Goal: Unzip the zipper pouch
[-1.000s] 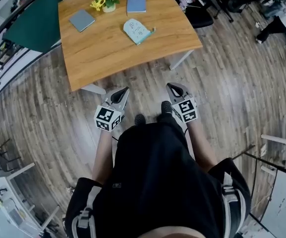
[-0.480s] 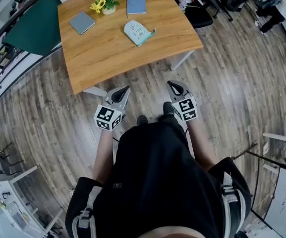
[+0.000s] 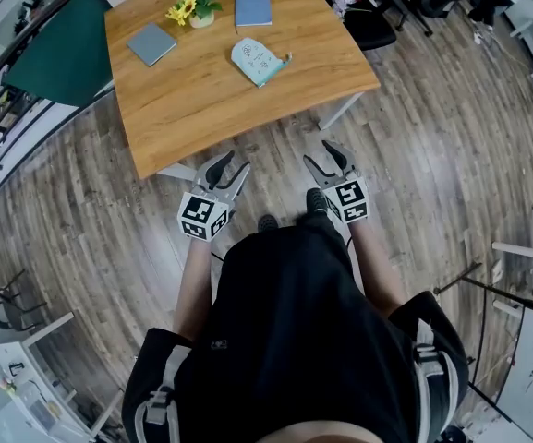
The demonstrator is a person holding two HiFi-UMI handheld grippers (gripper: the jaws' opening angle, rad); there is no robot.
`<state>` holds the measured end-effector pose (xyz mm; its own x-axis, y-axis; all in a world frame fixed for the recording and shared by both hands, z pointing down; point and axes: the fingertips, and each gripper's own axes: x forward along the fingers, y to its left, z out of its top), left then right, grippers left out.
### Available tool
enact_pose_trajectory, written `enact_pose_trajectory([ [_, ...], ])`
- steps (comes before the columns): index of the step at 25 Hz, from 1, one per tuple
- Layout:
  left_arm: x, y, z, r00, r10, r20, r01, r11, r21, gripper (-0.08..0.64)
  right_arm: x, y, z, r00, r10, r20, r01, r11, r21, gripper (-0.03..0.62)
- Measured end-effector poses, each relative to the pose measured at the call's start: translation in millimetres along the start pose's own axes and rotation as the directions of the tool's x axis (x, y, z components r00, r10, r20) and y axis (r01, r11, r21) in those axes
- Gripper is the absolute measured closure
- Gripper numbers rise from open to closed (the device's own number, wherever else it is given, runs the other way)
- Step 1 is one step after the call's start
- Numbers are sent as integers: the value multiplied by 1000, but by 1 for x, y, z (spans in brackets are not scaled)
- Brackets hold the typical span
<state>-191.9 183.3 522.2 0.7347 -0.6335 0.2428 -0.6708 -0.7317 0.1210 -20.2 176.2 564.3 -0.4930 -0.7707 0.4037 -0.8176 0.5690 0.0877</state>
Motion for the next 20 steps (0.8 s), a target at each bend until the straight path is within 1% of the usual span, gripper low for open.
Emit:
enact_pose_trajectory([
  [2,0,4,-1,1000,6,-4,-6,1000,-2,359,2,0,-1,1000,-4,1,4,1000,12,329],
  [5,-1,9,-4,1000,1,-4,-2,1000,-14,340,7,0,-3,1000,-7,-7,7,1000,27,304],
  [12,0,16,-11,1000,-13,-11,13,999,-43,337,9,2,-7,1000,-27,-16,28,998,50,304],
  [16,4,18,-10,1000,-12,-13,12,999,-47,337,11,1,-13,999,-24,-31,25,998,54,304],
  [20,10,25,-11,1000,-5,-24,4,999,-47,337,22,-9,-10,999,-22,-31,24,998,55,305],
])
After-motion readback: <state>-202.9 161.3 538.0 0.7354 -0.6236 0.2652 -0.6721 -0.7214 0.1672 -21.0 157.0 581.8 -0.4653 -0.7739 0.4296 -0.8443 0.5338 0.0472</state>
